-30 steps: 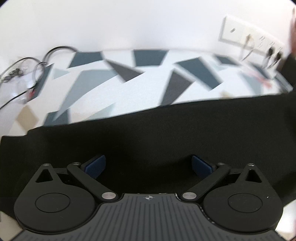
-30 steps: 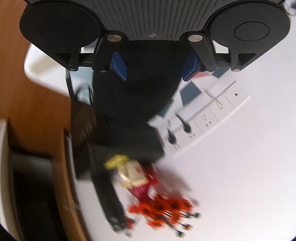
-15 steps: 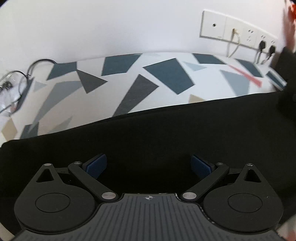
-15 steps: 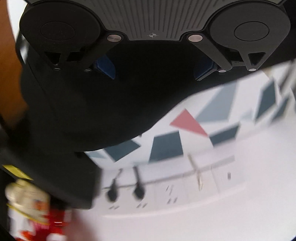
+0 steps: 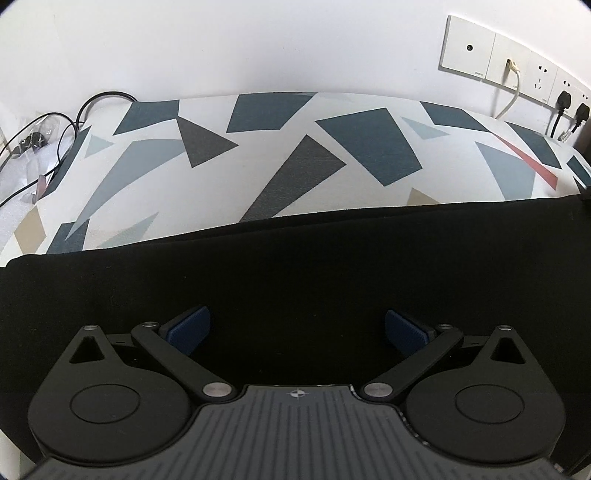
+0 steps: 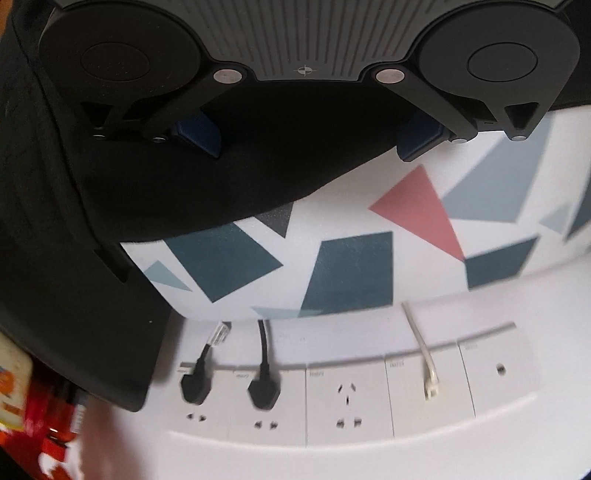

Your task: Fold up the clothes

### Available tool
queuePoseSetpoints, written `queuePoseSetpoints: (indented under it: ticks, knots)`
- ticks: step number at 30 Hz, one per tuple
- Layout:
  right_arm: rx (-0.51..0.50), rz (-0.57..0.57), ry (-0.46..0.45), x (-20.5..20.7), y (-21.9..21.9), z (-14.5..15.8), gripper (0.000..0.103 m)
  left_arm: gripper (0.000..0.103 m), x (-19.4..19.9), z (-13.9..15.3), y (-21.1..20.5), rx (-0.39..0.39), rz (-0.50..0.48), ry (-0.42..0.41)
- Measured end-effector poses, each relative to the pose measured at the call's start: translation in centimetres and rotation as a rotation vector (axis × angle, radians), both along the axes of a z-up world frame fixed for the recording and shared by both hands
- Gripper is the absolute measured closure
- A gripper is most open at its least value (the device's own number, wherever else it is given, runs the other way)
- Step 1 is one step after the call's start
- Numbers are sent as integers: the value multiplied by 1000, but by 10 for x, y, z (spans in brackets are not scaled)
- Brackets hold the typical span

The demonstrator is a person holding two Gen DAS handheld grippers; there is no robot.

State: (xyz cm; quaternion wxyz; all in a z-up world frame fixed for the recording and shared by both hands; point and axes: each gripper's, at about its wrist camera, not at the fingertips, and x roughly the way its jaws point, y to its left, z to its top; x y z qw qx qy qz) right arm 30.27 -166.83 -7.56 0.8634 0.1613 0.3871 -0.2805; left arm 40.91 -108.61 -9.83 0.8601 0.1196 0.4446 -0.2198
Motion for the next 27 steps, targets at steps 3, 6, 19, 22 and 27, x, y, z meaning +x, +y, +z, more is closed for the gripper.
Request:
queuePoseSetpoints:
  ticks: [3,6,19,22,27]
  knots:
    - [53,3,-93,-39,1,15,1,0,1,0,0,-2,-11,0]
    - [104,-20,-152,-85,1,21,1,0,4,0,-3,9,-20,15]
    - [238,-426,-257,-281,116,-11,1,0,12,1,1,15,-178,22]
    - [219,-432,-196,-291,148,-19,1,0,10,2,8,19,-223,30]
    - [179,-320,-123,-275,192,-29,1,0,5,2,31,17,-313,27]
